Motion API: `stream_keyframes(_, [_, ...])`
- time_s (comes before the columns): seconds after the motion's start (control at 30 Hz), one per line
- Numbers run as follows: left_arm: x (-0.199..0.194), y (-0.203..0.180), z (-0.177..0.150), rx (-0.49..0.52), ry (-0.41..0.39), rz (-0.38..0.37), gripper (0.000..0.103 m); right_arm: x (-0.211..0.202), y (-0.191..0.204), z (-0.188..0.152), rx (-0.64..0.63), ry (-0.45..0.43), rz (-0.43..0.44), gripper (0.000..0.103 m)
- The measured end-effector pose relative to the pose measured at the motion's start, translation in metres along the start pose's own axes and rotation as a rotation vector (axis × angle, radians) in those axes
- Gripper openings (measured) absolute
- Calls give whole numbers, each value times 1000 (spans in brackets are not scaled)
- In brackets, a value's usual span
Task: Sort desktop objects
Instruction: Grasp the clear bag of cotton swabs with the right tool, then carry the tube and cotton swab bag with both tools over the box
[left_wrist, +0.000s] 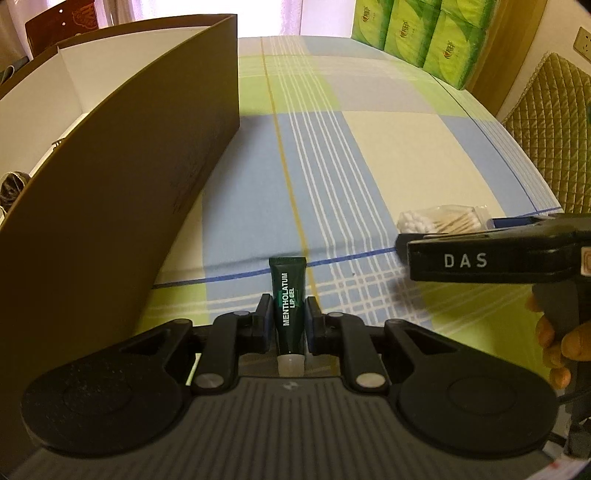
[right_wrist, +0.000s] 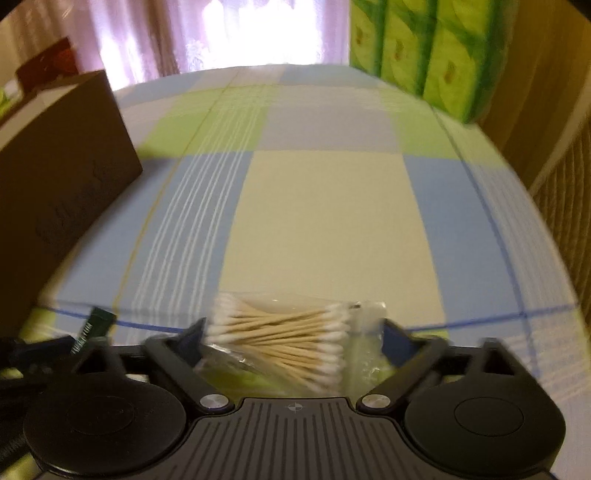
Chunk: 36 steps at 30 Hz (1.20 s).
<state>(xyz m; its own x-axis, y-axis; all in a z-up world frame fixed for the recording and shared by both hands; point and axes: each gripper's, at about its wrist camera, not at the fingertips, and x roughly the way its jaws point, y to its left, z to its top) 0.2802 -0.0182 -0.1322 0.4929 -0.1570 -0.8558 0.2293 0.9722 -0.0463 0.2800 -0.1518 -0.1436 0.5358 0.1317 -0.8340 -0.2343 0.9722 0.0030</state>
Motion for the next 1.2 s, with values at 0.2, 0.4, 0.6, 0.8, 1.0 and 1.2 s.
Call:
stream_keyframes(0.2, [0, -2, -1, 14, -2, -3, 14, -8, 0, -6, -58, 21, 37, 69])
stream_keyframes(0.4, [-9, -3, -14, 12, 16, -17, 14, -22, -5, -23, -79, 43, 88, 69])
stream_keyframes(0.6, [-25, 0, -36, -2, 39, -31, 13, -47, -13, -45, -95, 47, 171, 69])
stream_keyframes(0.8, [-51, 5, -62, -19, 45, -42, 13, -70, -10, -71, -161, 65, 222, 69])
stream_keyframes(1.0, [-85, 5, -82, -21, 24, -60, 13, -88, 0, -92, -210, 96, 275, 69])
stream_keyframes(1.2, [-120, 8, -94, -24, -6, -77, 13, -106, 22, -104, -291, 106, 326, 69])
